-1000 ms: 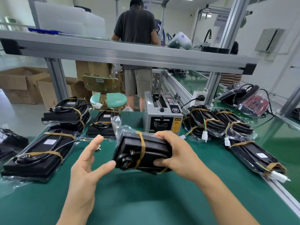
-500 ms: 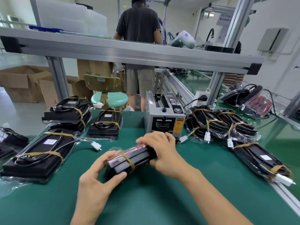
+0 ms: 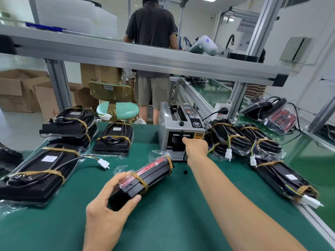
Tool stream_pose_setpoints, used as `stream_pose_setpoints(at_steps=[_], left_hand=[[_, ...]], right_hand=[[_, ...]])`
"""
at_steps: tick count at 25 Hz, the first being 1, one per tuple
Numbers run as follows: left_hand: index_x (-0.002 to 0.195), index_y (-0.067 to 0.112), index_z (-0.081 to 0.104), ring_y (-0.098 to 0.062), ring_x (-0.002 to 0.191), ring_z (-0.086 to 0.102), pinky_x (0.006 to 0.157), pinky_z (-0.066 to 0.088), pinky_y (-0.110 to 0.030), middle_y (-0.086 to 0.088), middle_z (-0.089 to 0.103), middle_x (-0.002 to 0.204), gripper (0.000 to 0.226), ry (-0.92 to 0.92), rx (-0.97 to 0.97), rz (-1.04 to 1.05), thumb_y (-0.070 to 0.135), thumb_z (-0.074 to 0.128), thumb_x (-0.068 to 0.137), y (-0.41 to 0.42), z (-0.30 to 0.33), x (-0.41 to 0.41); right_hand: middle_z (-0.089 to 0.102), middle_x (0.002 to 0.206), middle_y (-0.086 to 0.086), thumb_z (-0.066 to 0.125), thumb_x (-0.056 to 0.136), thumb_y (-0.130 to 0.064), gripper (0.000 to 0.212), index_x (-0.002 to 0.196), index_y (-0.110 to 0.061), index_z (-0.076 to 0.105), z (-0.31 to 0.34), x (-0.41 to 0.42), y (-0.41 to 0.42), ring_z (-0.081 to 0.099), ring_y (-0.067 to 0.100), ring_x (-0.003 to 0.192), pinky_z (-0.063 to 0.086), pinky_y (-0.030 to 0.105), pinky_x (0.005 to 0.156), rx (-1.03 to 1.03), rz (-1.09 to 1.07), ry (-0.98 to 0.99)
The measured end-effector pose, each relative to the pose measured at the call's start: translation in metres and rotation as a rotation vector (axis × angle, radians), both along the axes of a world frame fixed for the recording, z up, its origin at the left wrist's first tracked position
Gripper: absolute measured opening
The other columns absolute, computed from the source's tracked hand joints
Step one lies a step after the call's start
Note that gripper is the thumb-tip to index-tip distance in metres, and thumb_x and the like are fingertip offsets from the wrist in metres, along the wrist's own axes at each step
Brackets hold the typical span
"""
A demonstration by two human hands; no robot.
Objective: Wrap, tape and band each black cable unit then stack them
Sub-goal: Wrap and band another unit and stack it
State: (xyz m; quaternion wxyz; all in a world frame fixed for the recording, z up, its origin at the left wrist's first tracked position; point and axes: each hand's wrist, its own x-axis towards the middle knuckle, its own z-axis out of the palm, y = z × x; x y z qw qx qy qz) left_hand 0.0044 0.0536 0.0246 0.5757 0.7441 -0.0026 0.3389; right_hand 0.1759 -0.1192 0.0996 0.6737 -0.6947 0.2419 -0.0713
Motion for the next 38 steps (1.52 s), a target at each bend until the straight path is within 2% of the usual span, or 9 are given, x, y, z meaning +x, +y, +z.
stream_pose_setpoints(at_steps=[3,6,9,10,12,14,17,28,38], left_hand=[[0.103,0.051,0.062,0.011,0.092,0.061,0.087,0.037,0.001,0.028,0.067,0.101,0.076,-0.008,0.020,0.003,-0.004,0.085,0.056,-0.001,0.001,0.000],[0.103,0.048,0.063,0.009,0.091,0.063,0.083,0.038,0.001,0.026,0.069,0.099,0.073,-0.009,-0.013,-0.013,-0.006,0.084,0.058,-0.002,0.002,-0.002],[0.104,0.046,0.064,0.002,0.094,0.065,0.083,0.040,-0.001,0.021,0.070,0.101,0.068,0.006,-0.049,-0.040,-0.003,0.084,0.061,-0.003,0.003,-0.004],[0.104,0.047,0.064,0.001,0.095,0.065,0.083,0.040,-0.002,0.020,0.070,0.101,0.068,0.007,-0.055,-0.035,-0.003,0.083,0.061,-0.004,0.003,-0.004],[0.104,0.049,0.063,0.000,0.095,0.065,0.084,0.041,-0.004,0.021,0.070,0.101,0.069,0.022,-0.073,0.002,-0.001,0.084,0.062,-0.008,0.002,-0.003],[0.105,0.050,0.062,-0.001,0.096,0.065,0.085,0.042,-0.007,0.021,0.070,0.101,0.066,0.045,-0.080,0.044,0.005,0.086,0.061,-0.014,0.000,-0.003],[0.107,0.048,0.062,-0.005,0.097,0.066,0.085,0.045,-0.012,0.019,0.070,0.100,0.062,0.066,-0.062,0.048,0.013,0.085,0.062,-0.021,0.000,-0.007],[0.108,0.043,0.063,-0.009,0.095,0.066,0.086,0.050,-0.023,0.015,0.070,0.101,0.052,0.058,-0.060,0.067,0.022,0.083,0.065,-0.025,0.006,-0.012],[0.107,0.038,0.065,-0.009,0.093,0.066,0.085,0.050,-0.024,0.012,0.071,0.099,0.054,0.067,-0.066,0.059,0.012,0.083,0.063,-0.025,0.008,-0.014]], right_hand=[[0.055,0.078,0.006,0.076,0.078,-0.014,0.028,0.062,-0.015,0.053,-0.003,0.011,0.005,0.053,0.025,0.074,0.044,0.032,0.072,0.026,-0.085,0.034],[0.053,0.081,0.008,0.075,0.078,-0.010,0.026,0.076,-0.005,0.050,0.002,0.012,0.010,0.048,0.020,0.063,0.043,0.029,0.058,0.173,-0.134,0.063],[0.053,0.080,0.002,0.072,0.082,-0.017,0.018,0.088,-0.010,0.057,0.018,-0.021,0.012,0.043,0.015,0.059,0.032,0.025,0.049,0.205,0.006,0.043],[0.058,0.079,0.001,0.072,0.082,-0.021,0.013,0.083,-0.013,0.061,0.021,-0.042,0.014,0.048,0.016,0.064,0.032,0.022,0.053,0.173,0.143,-0.027],[0.065,0.099,-0.011,0.073,0.075,-0.030,0.015,0.075,-0.015,0.070,0.023,-0.095,0.022,0.059,0.008,0.093,0.036,0.014,0.069,0.098,0.472,-0.199],[0.052,0.125,-0.030,0.073,0.070,-0.035,0.012,0.068,-0.023,0.074,0.014,-0.137,0.030,0.046,-0.012,0.117,0.034,0.008,0.088,0.033,0.674,-0.303],[0.040,0.143,-0.024,0.074,0.080,-0.023,0.016,0.064,-0.025,0.074,-0.006,-0.155,0.035,0.027,-0.001,0.137,0.023,0.032,0.115,-0.073,0.671,-0.309],[0.027,0.146,-0.035,0.072,0.080,-0.031,0.009,0.072,-0.030,0.075,-0.013,-0.162,0.038,0.016,-0.001,0.140,0.015,0.045,0.118,-0.187,0.639,-0.263],[0.032,0.143,-0.034,0.072,0.079,-0.025,0.011,0.068,-0.027,0.073,-0.019,-0.162,0.044,0.018,-0.010,0.137,0.016,0.040,0.118,-0.185,0.565,-0.289]])
